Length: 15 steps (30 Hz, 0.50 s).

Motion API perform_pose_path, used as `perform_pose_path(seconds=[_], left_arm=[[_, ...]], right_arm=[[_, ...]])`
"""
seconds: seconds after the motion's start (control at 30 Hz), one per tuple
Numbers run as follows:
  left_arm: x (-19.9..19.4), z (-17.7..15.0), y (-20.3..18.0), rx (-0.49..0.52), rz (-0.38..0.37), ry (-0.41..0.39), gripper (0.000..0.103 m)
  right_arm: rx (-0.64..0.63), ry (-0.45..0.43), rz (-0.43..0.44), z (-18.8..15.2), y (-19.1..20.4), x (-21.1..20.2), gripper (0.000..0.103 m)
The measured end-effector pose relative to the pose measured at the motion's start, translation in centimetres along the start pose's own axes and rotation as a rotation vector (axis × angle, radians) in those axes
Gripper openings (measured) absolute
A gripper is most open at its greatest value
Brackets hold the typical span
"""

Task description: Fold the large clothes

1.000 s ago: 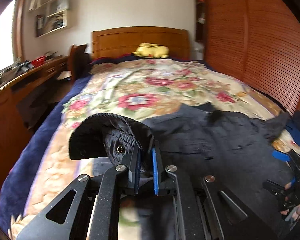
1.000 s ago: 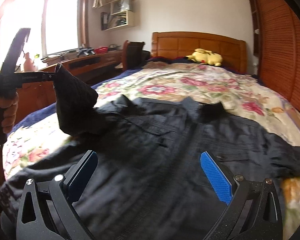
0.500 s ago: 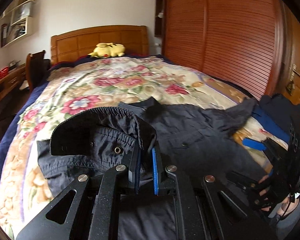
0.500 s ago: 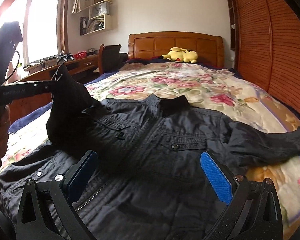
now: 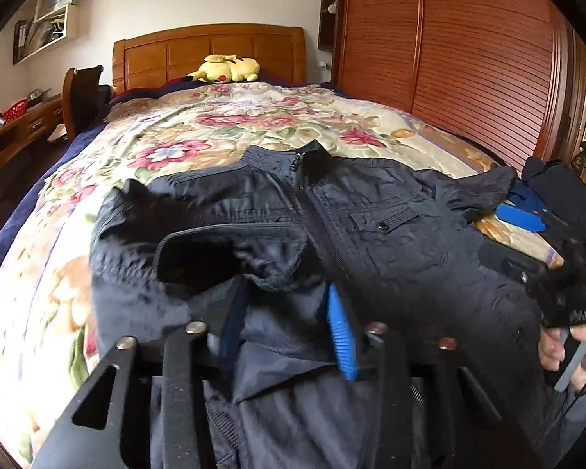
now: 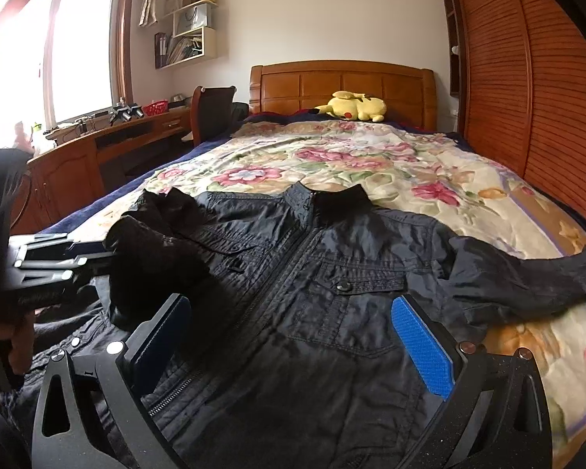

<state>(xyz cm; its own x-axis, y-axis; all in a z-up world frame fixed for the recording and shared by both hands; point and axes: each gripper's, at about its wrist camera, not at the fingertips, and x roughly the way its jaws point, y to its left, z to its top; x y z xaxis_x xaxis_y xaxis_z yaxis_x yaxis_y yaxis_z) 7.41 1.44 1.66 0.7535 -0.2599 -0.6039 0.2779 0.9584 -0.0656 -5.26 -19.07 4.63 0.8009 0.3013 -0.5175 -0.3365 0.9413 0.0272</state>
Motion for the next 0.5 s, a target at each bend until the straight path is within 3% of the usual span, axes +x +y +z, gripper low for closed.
perform_pose_path(seconds=[0.03, 0.1, 0.13, 0.23, 0.37, 0.5], left_arm=[[-0.3, -0.3, 0.2, -0.003, -0.002, -0.003, 0.048], [-1.4, -1.0, 0.8, -0.035, -0.017, -0.019, 0.075], [-1.9, -1.3, 1.1, -0.05, -0.025, -0.031, 0.078], [-4.0, -2.5, 1.9, -0.077, -0.022, -0.086, 0.083], [-5.1, -4.4, 3.7, -0.129, 0.004, -0.092, 0.085], [-4.7, -5.4, 5.5, -0.163, 0.092, -0.067, 0.085]], right_arm=[[-0.002, 0.003, 0.003, 0.2, -0.1, 0.3, 0.102], [-0.009, 0.009, 0.007, 0.3, 0.3, 0.7, 0.102], [-0.011, 0.011, 0.012, 0.4, 0.5, 0.9, 0.102], [-0.013, 0.012, 0.028, 0.8, 1.1, 1.4, 0.102], [-0.021, 0.018, 0.066, 1.0, 2.1, 2.2, 0.102], [-0.04, 0.035, 0.112, 0.9, 3.6, 3.4, 0.102]])
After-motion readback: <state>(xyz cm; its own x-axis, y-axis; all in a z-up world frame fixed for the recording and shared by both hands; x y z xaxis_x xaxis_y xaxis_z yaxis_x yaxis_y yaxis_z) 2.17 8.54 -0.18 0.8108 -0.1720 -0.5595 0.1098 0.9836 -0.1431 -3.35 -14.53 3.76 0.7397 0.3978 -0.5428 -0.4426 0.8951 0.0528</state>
